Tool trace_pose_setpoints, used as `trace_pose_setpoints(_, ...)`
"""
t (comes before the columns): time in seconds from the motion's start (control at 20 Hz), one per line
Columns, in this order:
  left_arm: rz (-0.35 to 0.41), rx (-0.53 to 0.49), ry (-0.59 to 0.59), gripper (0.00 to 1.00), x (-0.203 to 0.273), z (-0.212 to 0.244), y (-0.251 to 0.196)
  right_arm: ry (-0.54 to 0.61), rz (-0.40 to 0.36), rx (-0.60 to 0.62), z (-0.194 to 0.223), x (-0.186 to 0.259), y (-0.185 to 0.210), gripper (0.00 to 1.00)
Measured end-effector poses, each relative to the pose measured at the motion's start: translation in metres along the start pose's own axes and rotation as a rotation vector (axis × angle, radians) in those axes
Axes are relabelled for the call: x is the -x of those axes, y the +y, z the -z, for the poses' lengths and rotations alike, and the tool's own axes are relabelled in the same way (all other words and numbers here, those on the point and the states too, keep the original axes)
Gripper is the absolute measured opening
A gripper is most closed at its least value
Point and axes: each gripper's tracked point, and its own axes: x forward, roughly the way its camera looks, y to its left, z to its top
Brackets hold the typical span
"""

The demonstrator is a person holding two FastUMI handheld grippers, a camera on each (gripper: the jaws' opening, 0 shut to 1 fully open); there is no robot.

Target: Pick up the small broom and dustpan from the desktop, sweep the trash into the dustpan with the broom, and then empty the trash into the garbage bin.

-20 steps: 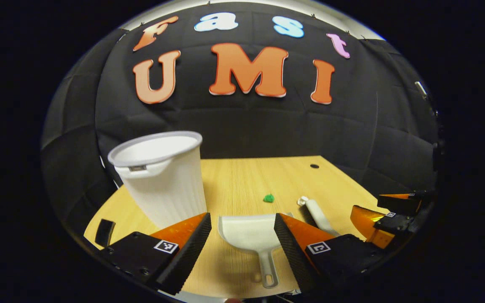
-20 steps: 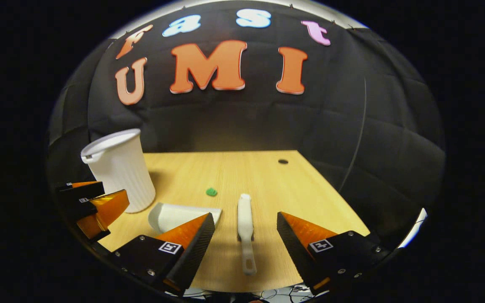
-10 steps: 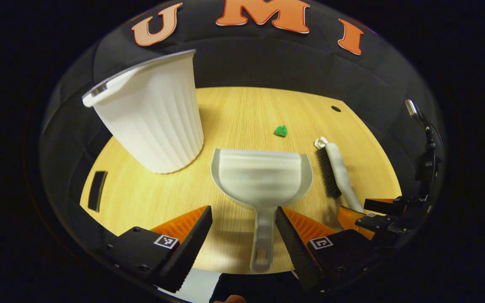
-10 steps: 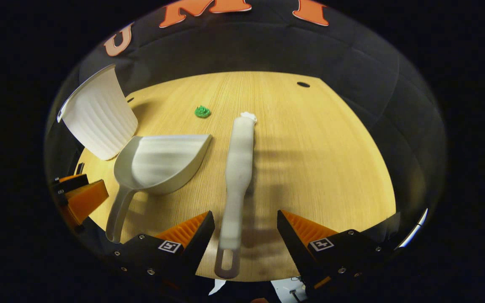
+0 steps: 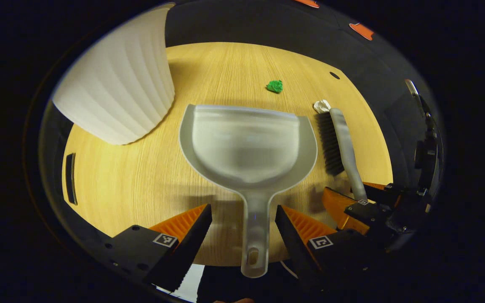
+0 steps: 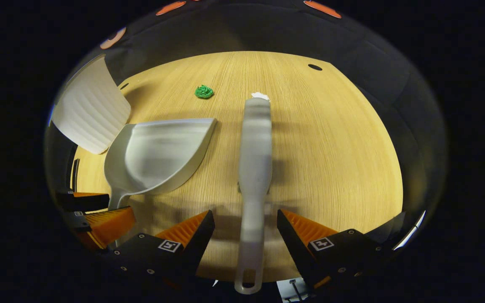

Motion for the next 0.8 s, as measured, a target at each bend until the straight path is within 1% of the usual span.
trace_pose_setpoints(0.1, -0.005, -0.019, 0.021, 0.96, -0.01, -0.005, -0.003, 0.017, 0.01, -0.009, -0.004, -0.007, -0.001, 0.94)
trace_pose_setpoints(0.15, -0.01, -0.02, 0.028, 0.95, -0.012, -0.007, -0.003, 0.027, 0.016, -0.009, -0.005, -0.012, -0.001, 0.91)
trace_pose_setpoints(0.2, -0.014, -0.023, 0.041, 0.9, -0.016, -0.009, -0.005, 0.039, 0.026, -0.006, -0.006, -0.016, -0.003, 0.89)
trace_pose_setpoints(0.25, -0.018, -0.029, 0.055, 0.87, -0.017, -0.009, -0.005, 0.051, 0.033, -0.004, -0.005, -0.019, -0.004, 0.85)
trace_pose_setpoints(0.3, -0.026, -0.035, 0.064, 0.8, -0.019, -0.008, -0.005, 0.056, 0.019, -0.013, -0.007, -0.022, -0.001, 0.81)
trace_pose_setpoints(0.35, -0.031, -0.038, 0.073, 0.75, -0.022, -0.008, -0.005, 0.057, 0.021, -0.015, -0.008, -0.022, -0.002, 0.65)
trace_pose_setpoints(0.4, -0.034, -0.041, 0.084, 0.63, -0.026, -0.008, -0.005, 0.058, 0.013, -0.015, -0.01, -0.021, 0.001, 0.65)
trace_pose_setpoints(0.45, -0.022, -0.038, 0.099, 0.58, -0.029, -0.006, -0.009, 0.058, 0.015, -0.018, -0.01, -0.024, 0.001, 0.54)
trace_pose_setpoints(0.5, -0.03, -0.039, 0.101, 0.42, -0.033, -0.007, -0.009, 0.058, 0.012, -0.024, -0.012, -0.025, 0.001, 0.52)
trace_pose_setpoints(0.55, -0.029, -0.058, 0.107, 0.37, -0.034, -0.007, -0.01, 0.052, 0.018, -0.026, -0.014, -0.027, -0.002, 0.36)
trace_pose_setpoints(0.6, -0.029, -0.059, 0.102, 0.36, -0.035, -0.008, -0.008, 0.056, 0.011, -0.024, -0.014, -0.023, -0.002, 0.29)
trace_pose_setpoints(0.65, -0.025, -0.06, 0.101, 0.36, -0.036, -0.008, -0.008, 0.059, 0.006, -0.028, -0.014, -0.021, -0.004, 0.26)
trace_pose_setpoints(0.8, -0.011, -0.09, 0.095, 0.31, -0.032, -0.009, -0.006, 0.051, -0.004, -0.038, -0.016, -0.02, -0.006, 0.24)
